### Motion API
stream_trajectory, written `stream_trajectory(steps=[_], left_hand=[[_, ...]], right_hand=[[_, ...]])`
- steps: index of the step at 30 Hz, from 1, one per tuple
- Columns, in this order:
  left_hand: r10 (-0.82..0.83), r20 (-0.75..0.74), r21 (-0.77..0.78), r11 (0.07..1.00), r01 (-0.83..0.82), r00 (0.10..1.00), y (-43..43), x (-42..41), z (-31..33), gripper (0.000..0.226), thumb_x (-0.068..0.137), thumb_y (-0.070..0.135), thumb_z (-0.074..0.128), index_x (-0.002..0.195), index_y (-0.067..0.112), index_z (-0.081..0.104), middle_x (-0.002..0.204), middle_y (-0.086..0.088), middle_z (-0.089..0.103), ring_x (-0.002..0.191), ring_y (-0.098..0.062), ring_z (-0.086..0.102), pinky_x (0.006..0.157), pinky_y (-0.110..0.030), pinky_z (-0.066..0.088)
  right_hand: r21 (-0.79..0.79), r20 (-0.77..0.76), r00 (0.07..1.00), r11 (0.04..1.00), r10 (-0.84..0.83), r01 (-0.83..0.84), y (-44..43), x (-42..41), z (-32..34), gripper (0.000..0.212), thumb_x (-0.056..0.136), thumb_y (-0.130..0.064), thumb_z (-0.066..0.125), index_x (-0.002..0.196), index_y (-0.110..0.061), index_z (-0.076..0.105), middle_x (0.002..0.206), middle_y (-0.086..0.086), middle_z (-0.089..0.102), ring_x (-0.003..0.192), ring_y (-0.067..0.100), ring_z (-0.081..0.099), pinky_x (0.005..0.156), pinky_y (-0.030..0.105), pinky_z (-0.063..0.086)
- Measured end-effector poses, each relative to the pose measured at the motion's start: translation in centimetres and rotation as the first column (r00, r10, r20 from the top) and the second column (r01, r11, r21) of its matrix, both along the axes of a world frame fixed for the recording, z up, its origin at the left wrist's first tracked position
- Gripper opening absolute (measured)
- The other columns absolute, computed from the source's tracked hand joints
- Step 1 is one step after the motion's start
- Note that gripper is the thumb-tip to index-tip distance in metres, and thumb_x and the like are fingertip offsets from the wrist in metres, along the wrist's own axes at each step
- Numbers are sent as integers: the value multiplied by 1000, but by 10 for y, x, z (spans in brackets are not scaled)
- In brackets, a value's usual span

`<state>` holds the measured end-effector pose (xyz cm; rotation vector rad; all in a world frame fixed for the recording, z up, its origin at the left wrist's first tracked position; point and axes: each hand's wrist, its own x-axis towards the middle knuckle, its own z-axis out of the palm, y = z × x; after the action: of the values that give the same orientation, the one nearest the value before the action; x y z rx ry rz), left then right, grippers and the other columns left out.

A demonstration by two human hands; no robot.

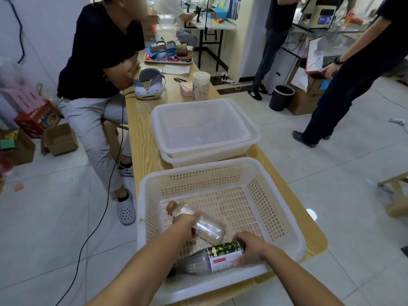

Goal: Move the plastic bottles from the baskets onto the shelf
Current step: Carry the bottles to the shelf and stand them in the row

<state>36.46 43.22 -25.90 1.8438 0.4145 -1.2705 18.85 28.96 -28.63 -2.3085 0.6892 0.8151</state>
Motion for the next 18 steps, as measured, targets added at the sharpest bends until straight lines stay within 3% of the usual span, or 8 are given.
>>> stream_trajectory(steps=[4, 8, 12, 15, 18], left_hand=[[127, 73, 32, 991, -130, 989, -5, 8, 0, 73, 88, 24, 69, 145, 2, 28, 132, -27, 50, 111, -43, 57, 87, -49, 54], [69, 160, 56, 995, -79, 985, 3, 21, -3, 81, 89, 27, 69, 150, 3, 21, 141, -22, 42, 117, -40, 54, 95, -48, 50], [132, 170, 101, 983, -150, 977, -4, 16, -1, 82, 90, 26, 67, 148, 0, 15, 143, -24, 40, 123, -41, 48, 99, -44, 46], [114, 193, 156, 977, -145, 975, -14, 5, 0, 97, 84, 39, 71, 148, -2, 9, 147, -25, 32, 131, -42, 39, 103, -45, 39], [2, 216, 234, 971, -54, 976, -14, 0, -5, 113, 77, 53, 73, 148, -1, 3, 149, -24, 26, 135, -42, 32, 107, -48, 36]], right_hand=[[-104, 50, 996, 992, 75, -70, -9, 4, 7, 59, 69, -43, 81, 119, -27, 55, 123, -7, 53, 108, 13, 51, 94, 30, 45], [-242, 40, 991, 964, 126, -113, -44, -3, 20, 64, 70, -45, 80, 127, -28, 54, 126, -7, 54, 113, 15, 50, 95, 30, 43], [-413, 202, 974, 911, 99, -7, -70, -12, 26, 56, 79, -25, 74, 130, -26, 51, 130, -8, 49, 120, 12, 46, 97, 27, 44], [-470, 243, 912, 863, 330, -186, -53, -5, 22, 49, 77, -20, 71, 121, -31, 52, 121, -12, 50, 111, 10, 46, 92, 25, 44], [-481, 227, 857, 819, 462, -313, -29, -3, 0, 54, 77, -15, 66, 126, -27, 49, 125, -8, 47, 117, 15, 41, 91, 23, 35]])
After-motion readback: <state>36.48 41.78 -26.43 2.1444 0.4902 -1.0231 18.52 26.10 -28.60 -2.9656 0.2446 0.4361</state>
